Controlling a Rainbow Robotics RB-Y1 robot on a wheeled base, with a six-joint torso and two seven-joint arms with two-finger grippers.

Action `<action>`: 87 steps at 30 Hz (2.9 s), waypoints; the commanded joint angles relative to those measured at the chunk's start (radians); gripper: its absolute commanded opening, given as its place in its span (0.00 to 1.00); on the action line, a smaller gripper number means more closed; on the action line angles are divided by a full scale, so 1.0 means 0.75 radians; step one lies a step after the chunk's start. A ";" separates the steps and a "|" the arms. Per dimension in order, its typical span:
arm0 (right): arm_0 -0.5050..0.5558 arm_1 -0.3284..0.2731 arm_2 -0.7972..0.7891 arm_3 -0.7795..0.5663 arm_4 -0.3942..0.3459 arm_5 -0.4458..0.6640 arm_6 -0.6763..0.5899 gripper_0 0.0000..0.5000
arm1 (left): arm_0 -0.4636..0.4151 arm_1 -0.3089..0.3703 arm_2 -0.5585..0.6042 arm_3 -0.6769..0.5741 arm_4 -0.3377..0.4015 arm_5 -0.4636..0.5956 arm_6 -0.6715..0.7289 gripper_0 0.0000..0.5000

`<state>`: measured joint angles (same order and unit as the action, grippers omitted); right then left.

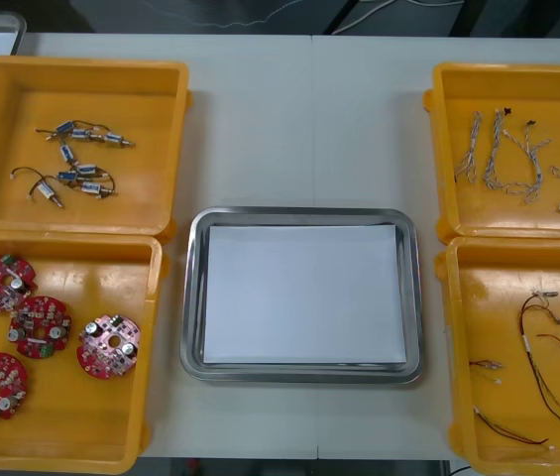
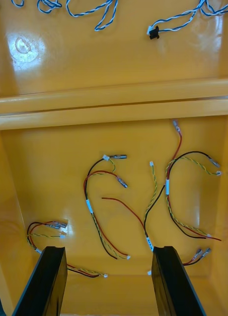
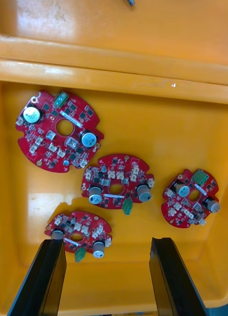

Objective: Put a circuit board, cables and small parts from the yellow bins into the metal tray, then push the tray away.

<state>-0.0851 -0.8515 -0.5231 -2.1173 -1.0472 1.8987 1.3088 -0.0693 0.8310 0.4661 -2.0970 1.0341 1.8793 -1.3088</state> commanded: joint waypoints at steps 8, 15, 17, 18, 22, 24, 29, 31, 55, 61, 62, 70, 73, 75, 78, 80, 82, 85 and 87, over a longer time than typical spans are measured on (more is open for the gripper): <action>0.124 0.010 -0.063 -0.003 -0.003 -0.073 0.022 1.00 | 0.139 0.037 -0.114 -0.059 -0.029 -0.190 0.050 1.00; 0.206 0.008 -0.074 -0.003 0.001 -0.122 0.032 1.00 | 0.246 0.060 -0.169 -0.086 -0.035 -0.338 0.072 1.00; 0.240 0.008 -0.076 -0.003 -0.005 -0.151 0.038 1.00 | 0.274 0.062 -0.182 -0.094 -0.039 -0.383 0.076 1.00; 0.265 0.006 -0.076 -0.003 -0.009 -0.175 0.045 1.00 | 0.295 0.064 -0.192 -0.098 -0.041 -0.413 0.080 1.00; 0.334 0.002 -0.076 -0.003 -0.009 -0.247 0.067 1.00 | 0.344 0.070 -0.219 -0.108 -0.051 -0.491 0.082 1.00; 0.373 0.002 -0.076 -0.003 -0.011 -0.284 0.085 1.00 | 0.369 0.070 -0.231 -0.114 -0.058 -0.530 0.082 1.00; 0.453 0.004 -0.063 -0.003 -0.011 -0.357 0.175 1.00 | 0.416 0.070 -0.264 -0.114 -0.082 -0.612 0.080 1.00; 0.492 0.004 -0.061 -0.003 -0.001 -0.394 0.214 1.00 | 0.428 0.070 -0.280 -0.114 -0.092 -0.645 0.080 1.00; 0.743 0.041 0.190 0.093 0.042 -0.908 0.218 1.00 | 0.506 0.068 -0.589 -0.129 -0.487 -0.886 0.095 1.00; 0.786 0.041 0.252 0.132 0.075 -1.010 0.231 1.00 | 0.532 0.068 -0.615 -0.127 -0.499 -0.939 0.095 1.00; 0.795 0.041 0.256 0.132 0.079 -1.020 0.231 1.00 | 0.532 0.068 -0.624 -0.127 -0.503 -0.947 0.095 1.00; 0.825 0.041 0.325 0.183 0.122 -1.131 0.229 1.00 | 0.532 0.066 -0.658 -0.127 -0.536 -0.976 0.101 1.00; 0.821 0.039 0.350 0.219 0.130 -1.167 0.227 0.99 | 0.532 0.066 -0.681 -0.127 -0.567 -0.986 0.103 1.00; 0.817 0.041 0.354 0.230 0.132 -1.165 0.225 0.98 | 0.532 0.066 -0.689 -0.127 -0.573 -0.988 0.105 1.00; 0.817 0.041 0.360 0.230 0.140 -1.167 0.222 0.98 | 0.536 0.066 -0.689 -0.127 -0.577 -0.988 0.105 1.00; 0.815 0.041 0.368 0.230 0.142 -1.176 0.222 0.98 | 0.536 0.066 -0.689 -0.125 -0.577 -0.990 0.105 1.00; 0.815 0.039 0.382 0.230 0.151 -1.192 0.218 0.98 | 0.536 0.066 -0.691 -0.125 -0.577 -0.988 0.107 1.00; 0.807 0.041 0.407 0.240 0.159 -1.218 0.212 0.98 | 0.536 0.066 -0.697 -0.123 -0.583 -0.988 0.107 1.00; 0.793 0.041 0.425 0.258 0.161 -1.235 0.210 0.98 | 0.536 0.066 -0.699 -0.123 -0.589 -0.988 0.109 1.00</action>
<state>0.5042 -0.8338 -0.2369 -1.9369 -0.9369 0.9912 1.4853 0.3000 0.8421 -0.0407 -2.1610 0.6083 1.1484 -1.3071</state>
